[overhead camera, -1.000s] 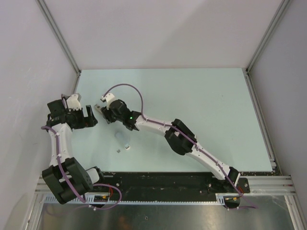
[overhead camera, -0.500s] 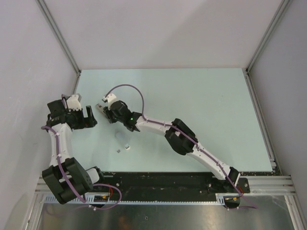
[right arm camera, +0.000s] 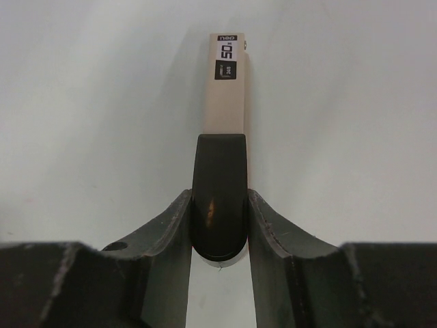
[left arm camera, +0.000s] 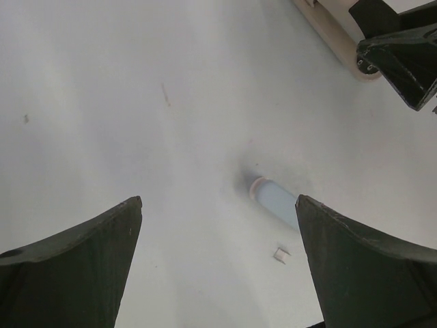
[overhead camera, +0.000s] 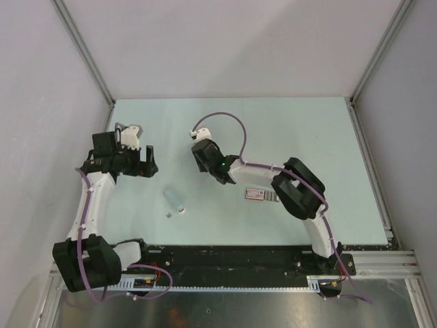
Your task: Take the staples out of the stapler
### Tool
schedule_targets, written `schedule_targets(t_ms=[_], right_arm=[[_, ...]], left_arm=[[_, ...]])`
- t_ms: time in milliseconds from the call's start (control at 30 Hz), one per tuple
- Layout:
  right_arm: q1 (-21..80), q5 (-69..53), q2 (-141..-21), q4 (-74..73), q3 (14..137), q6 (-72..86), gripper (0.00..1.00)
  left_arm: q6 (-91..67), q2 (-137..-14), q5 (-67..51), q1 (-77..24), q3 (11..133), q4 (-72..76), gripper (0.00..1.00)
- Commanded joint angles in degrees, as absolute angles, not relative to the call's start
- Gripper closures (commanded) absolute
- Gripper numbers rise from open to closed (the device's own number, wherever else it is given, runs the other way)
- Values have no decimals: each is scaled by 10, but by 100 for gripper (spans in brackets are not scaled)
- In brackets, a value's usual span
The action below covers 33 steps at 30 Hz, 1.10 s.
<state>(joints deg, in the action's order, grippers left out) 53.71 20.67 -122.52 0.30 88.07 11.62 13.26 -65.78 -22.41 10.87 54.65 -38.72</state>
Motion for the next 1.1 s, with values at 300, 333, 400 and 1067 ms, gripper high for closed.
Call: schedule_targets(t_ms=[300, 333, 400, 1067], right_arm=[[554, 283, -1142, -108, 823, 199, 100], [552, 280, -1140, -113, 824, 204, 98], [547, 268, -1138, -121, 826, 212, 85], [511, 197, -1200, -249, 978, 198, 41]], left_arm=[[118, -624, -208, 69, 561, -404, 1], [120, -621, -208, 68, 560, -406, 0], [123, -617, -208, 68, 560, -407, 1], [134, -610, -225, 66, 557, -419, 1]])
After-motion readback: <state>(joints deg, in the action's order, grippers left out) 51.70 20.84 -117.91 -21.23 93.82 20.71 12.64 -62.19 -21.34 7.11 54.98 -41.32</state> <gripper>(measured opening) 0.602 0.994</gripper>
